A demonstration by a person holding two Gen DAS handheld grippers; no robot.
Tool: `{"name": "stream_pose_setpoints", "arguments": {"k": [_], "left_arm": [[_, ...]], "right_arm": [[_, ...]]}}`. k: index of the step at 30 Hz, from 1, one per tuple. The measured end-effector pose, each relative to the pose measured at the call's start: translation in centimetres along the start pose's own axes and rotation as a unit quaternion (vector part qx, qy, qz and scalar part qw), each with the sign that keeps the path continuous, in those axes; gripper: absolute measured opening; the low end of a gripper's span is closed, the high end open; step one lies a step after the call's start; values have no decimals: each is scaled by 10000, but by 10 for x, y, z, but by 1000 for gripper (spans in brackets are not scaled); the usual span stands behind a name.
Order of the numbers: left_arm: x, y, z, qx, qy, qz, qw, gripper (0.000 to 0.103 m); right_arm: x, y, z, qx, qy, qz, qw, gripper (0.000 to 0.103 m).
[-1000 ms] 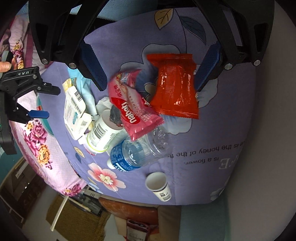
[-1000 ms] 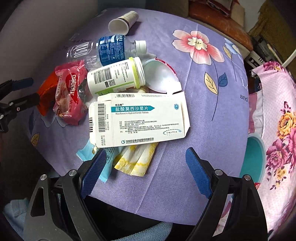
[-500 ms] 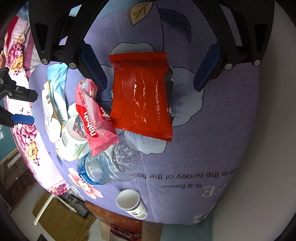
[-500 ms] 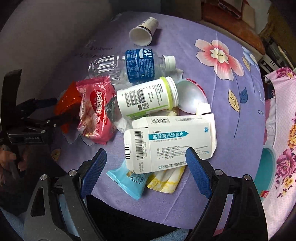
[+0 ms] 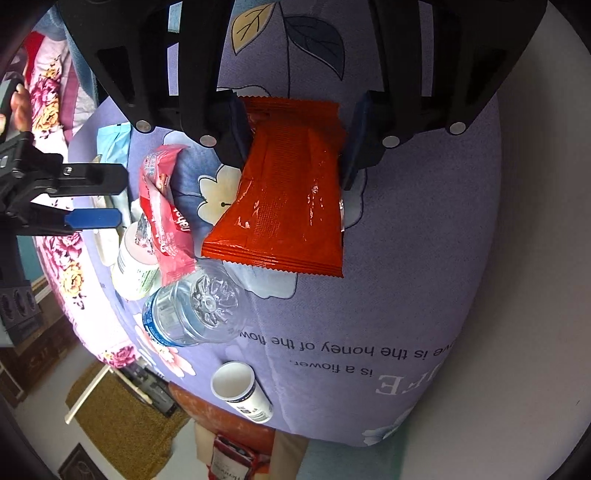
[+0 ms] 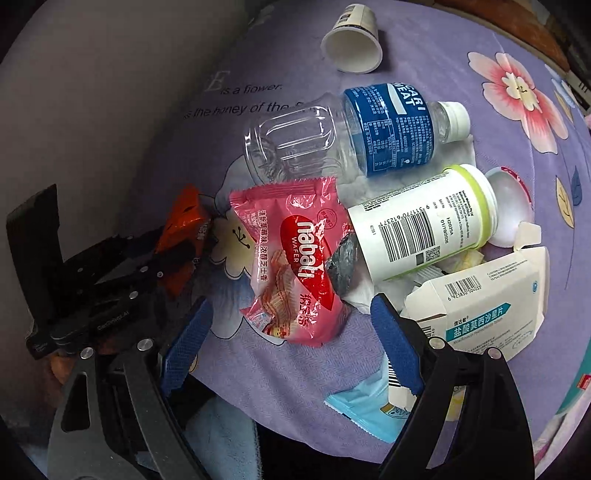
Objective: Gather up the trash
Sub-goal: 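Grasp the red snack bag with the left gripper while the right gripper grasps the pink Nabati wafer pack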
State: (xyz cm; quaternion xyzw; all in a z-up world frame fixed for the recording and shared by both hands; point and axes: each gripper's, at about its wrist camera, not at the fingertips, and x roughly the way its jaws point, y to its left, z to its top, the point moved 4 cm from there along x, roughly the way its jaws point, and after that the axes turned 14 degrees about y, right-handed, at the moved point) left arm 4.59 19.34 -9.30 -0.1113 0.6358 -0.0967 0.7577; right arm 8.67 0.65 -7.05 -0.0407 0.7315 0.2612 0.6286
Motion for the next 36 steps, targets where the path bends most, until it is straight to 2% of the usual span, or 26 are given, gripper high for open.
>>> {"name": "stream_pose_setpoints", "arguments": {"k": [5,6,7,8,9,11,13,15,18,26,30,36], "left_arm": [[2,0,0,23,19,17,10000,48],[3,0,0,20,27,15,10000,49],[4,0,-1,13,31,12,10000,50],[4,0,-1,8,27,12,10000,50],[4,-1,-1,4,20,25,10000,51],[5,-2,0,-8,4,60,10000,51],[5,-3,0,-56,-32,106,9999,50],[4,-5,-1,-61,-101,203,9997,45],[-1,-12,-2,-34,-205,292,9994,44],[-19,-35,7,92,-354,95,9993,43],[-17,-47,10,171,-321,61,9993,44],[-4,-55,10,206,-173,79,9996,43]], "right_arm": [[21,-5,11,177,81,27,9998,81],[23,-6,12,180,62,16,9998,77],[26,-7,14,185,60,30,9998,65],[29,-8,15,202,77,84,9997,59],[31,-9,17,200,23,92,9998,58],[30,-7,16,87,-70,67,9999,42],[27,-5,14,66,-164,99,9998,38],[20,-2,10,-17,-265,129,9996,37],[8,-1,2,-72,-379,237,9990,37],[-25,-13,-23,-54,-661,552,9963,37],[-27,-25,-26,36,-698,490,9963,37],[-26,-36,-42,83,-591,631,9962,37]]}}
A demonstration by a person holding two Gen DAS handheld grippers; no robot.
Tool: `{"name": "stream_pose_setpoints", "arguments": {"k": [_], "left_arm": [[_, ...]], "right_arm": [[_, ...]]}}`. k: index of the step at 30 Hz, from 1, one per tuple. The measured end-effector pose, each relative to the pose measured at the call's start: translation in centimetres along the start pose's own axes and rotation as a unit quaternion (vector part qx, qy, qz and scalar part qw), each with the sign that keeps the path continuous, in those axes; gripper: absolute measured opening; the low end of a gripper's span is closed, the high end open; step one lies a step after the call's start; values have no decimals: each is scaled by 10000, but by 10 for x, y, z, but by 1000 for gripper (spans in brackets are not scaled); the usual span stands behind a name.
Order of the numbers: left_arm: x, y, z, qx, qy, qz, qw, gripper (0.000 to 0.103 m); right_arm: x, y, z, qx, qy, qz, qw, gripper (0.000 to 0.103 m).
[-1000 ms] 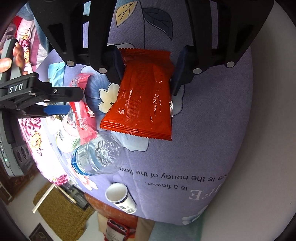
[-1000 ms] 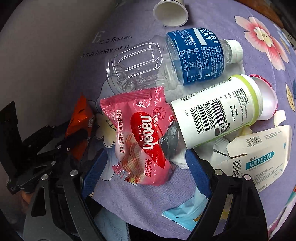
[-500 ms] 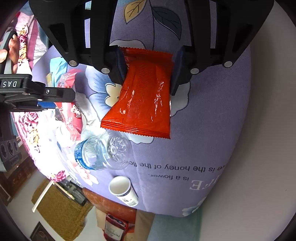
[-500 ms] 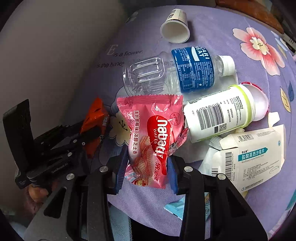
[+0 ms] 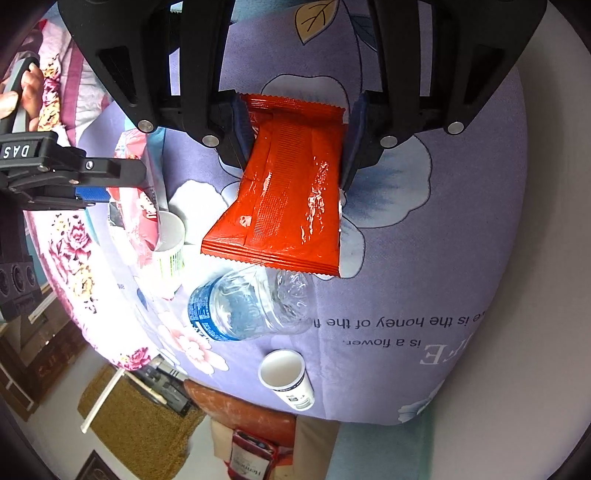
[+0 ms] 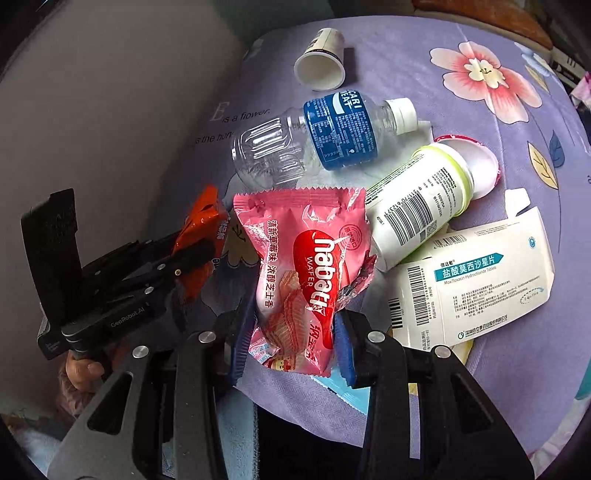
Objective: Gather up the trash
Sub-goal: 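Grasp the red snack bag with the left gripper while the right gripper grasps the pink Nabati wafer pack, then carry the red bag and Nabati pack to the wastebasket and release both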
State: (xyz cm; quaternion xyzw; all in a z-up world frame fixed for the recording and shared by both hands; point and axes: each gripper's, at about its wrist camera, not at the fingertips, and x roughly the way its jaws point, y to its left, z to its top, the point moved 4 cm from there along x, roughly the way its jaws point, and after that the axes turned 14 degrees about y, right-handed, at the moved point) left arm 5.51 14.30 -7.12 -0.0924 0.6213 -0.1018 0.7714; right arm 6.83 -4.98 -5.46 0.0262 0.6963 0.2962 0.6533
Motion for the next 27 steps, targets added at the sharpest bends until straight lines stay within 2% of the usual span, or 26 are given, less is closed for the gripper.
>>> {"name": "stream_pose_setpoints", "arguments": {"k": [3,7,14,20,23,27], "left_arm": [[5,3,1,-69,61,-33,10000,44],[7,9,-3,-127,90,48,9999,44],[10,29,-8,-301,149,70,9994,44],[11,32,-9,-283,142,68,9995,44],[9,34,-11,-296,140,63,9994,44],[7,32,-14,-321,136,84,9994,44]], "right_arm": [[11,1,-5,43,145,174,9997,41],[30,1,-6,87,272,129,9995,44],[39,4,-3,18,338,5,9994,59],[55,10,-3,-14,546,-109,9985,63],[62,17,-4,-172,578,-238,9979,72],[69,30,-6,-425,555,-568,9959,73]]}}
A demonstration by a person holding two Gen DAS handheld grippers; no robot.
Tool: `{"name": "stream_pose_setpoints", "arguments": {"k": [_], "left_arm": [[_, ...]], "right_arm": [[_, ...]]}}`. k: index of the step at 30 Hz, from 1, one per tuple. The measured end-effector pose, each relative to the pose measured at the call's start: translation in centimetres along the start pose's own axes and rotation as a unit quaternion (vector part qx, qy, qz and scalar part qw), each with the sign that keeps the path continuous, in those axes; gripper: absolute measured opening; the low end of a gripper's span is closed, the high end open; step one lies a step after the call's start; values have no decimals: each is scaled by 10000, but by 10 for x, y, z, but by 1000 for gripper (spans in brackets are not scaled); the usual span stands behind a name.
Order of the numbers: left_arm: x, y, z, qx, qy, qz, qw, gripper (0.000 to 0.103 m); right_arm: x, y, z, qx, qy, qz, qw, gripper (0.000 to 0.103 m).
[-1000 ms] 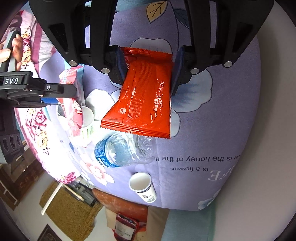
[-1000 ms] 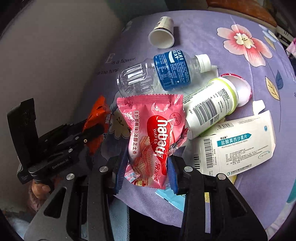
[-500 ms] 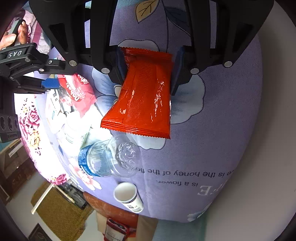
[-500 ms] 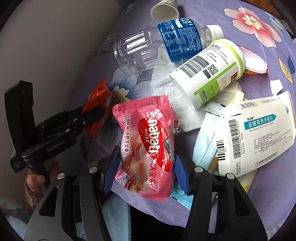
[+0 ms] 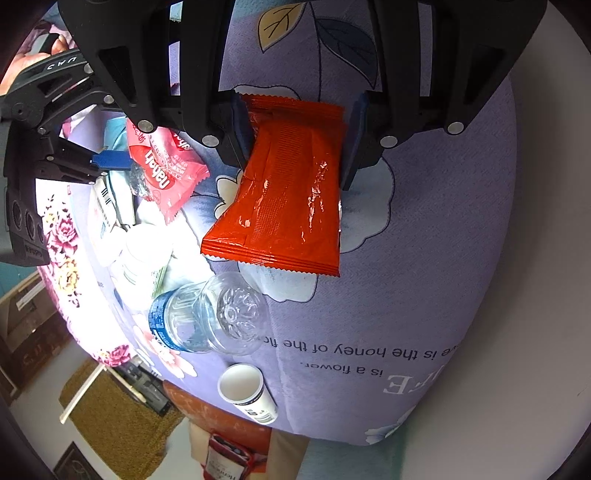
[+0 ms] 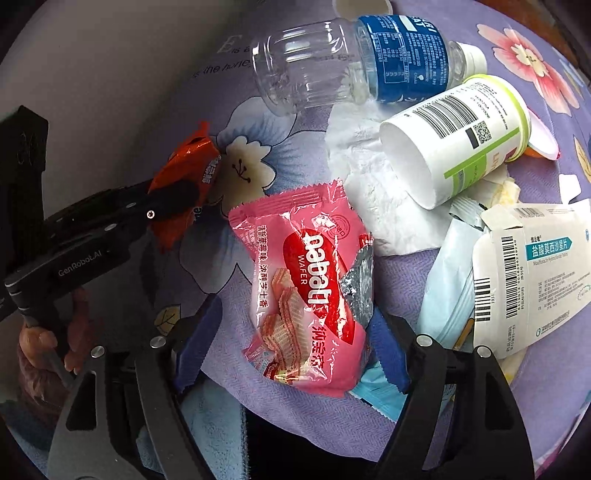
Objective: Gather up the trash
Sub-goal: 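Carry the red bag and Nabati pack to the wastebasket and release both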
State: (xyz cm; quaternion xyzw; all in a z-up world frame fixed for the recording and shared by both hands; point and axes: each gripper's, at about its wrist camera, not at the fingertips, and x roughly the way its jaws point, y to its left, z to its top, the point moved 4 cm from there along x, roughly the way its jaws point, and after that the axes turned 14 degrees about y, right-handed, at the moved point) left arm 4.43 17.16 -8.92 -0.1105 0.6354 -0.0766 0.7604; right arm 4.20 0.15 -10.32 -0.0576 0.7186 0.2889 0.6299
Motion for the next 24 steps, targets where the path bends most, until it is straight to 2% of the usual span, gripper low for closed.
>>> {"name": "stream_pose_setpoints", "arguments": {"k": [2,7,14,16,24], "left_arm": [[-2,-2,-1,4,-14,11,10000,44],[-13,-11,-3,59,-152,31,9999,44],[-38,-45,0,421,-360,-83,9984,44],[-41,-58,2,541,-367,-156,9977,44],[-34,-114,6,1016,-220,-238,9943,44]], "right_arm": [[0,5,0,-76,-22,-90,9999,41],[-24,2,-8,-84,-258,27,9996,37],[-92,-17,-15,136,-1078,295,9936,37],[-108,-25,-15,210,-1286,228,9912,37],[-137,-88,-42,880,-1661,166,9820,37]]}}
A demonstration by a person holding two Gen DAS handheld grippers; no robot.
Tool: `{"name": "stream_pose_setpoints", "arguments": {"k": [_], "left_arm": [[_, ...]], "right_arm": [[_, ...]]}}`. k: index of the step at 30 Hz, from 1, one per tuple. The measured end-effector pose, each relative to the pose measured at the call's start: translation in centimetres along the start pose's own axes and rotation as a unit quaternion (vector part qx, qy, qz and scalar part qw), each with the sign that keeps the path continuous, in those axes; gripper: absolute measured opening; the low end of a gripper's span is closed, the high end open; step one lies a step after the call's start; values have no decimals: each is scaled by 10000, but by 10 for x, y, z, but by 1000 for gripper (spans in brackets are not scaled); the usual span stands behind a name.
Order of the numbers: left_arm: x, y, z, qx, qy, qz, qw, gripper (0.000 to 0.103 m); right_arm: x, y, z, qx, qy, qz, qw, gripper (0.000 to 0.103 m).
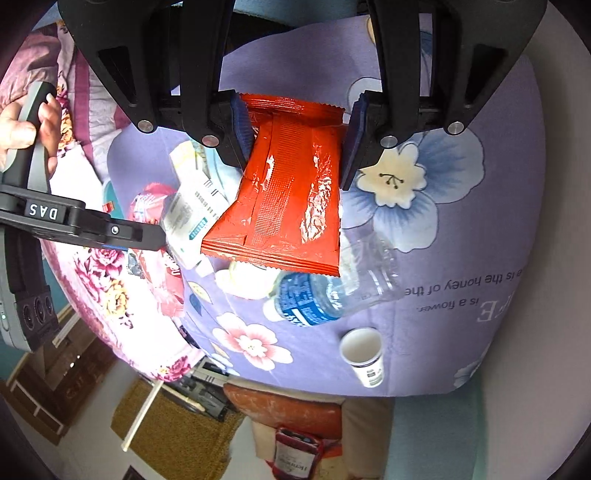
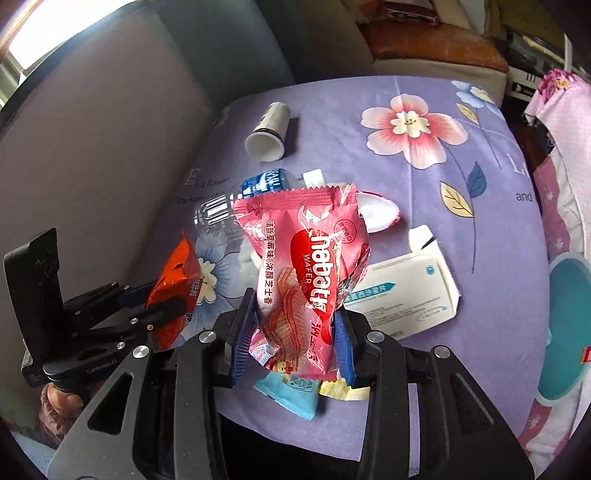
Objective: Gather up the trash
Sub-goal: 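Carry the red bag and Nabati pack to the wastebasket and release both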
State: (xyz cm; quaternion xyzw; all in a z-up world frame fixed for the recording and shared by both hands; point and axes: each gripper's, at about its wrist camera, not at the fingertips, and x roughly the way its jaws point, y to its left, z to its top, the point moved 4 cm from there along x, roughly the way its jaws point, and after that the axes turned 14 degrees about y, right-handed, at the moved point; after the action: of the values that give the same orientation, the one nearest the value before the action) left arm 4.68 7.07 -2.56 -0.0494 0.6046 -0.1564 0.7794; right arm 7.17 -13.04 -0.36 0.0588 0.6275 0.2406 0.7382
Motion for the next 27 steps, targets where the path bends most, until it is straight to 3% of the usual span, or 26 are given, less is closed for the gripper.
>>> {"name": "stream_pose_setpoints", "arguments": {"k": [12,27], "left_arm": [[35,-107,32,938,306,-82,9951,44],[127,-278,70,2120,927,-74,9728,44]], "right_arm": [[-30,-138,-37,1304,-489,-69,9902,37],[-83,-293,-101,2632,-1154,-332,9572,40]]}}
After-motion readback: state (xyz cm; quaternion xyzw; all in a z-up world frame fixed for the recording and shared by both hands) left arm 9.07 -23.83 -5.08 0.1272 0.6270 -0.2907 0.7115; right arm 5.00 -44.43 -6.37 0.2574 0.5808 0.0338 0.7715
